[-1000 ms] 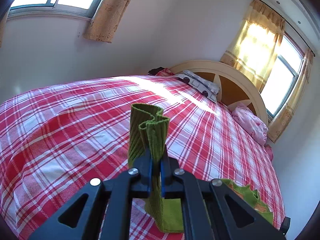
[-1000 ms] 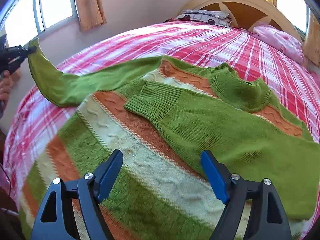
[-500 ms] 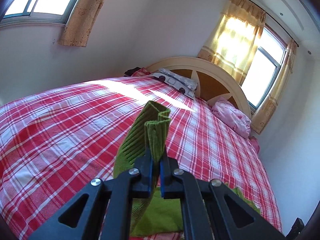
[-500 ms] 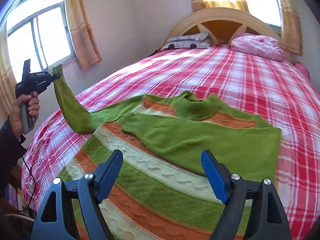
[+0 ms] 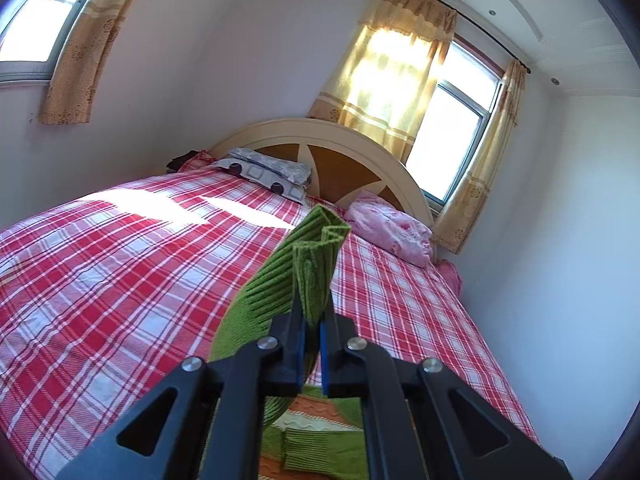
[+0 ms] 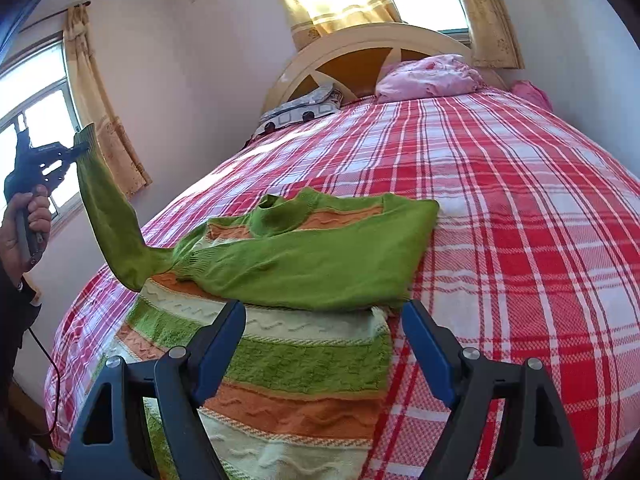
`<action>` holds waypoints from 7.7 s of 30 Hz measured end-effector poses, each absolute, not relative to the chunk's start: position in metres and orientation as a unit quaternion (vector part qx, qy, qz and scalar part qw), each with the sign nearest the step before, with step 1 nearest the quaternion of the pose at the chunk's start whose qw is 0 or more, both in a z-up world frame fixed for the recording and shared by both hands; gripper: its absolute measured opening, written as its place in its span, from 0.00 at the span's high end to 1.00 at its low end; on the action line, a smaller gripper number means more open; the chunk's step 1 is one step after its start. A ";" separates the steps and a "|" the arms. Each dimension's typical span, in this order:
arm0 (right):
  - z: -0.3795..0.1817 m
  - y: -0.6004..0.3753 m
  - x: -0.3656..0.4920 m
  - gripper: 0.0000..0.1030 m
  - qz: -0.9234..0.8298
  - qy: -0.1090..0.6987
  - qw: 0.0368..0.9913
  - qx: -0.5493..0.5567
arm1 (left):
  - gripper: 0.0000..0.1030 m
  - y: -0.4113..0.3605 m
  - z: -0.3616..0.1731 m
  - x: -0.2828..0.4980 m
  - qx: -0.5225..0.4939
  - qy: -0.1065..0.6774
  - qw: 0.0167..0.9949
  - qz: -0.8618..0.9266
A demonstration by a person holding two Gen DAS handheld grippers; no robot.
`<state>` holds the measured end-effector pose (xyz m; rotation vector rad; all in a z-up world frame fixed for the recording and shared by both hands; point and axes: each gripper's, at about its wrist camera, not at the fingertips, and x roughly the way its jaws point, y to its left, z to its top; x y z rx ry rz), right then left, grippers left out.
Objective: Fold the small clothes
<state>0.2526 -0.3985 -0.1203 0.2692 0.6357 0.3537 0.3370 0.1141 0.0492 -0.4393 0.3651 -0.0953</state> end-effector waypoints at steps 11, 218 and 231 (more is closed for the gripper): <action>-0.130 -0.432 0.250 0.21 0.129 0.282 0.930 0.197 | 0.95 0.022 0.055 0.360 -0.210 0.193 0.951 -0.121; -0.159 -0.274 0.062 0.34 0.155 0.418 0.895 0.008 | 0.00 0.037 -0.154 0.093 0.029 0.431 0.901 -0.038; -0.163 -0.273 0.032 0.34 0.159 0.433 0.887 -0.004 | 0.00 0.036 -0.163 0.067 0.021 0.459 0.887 -0.050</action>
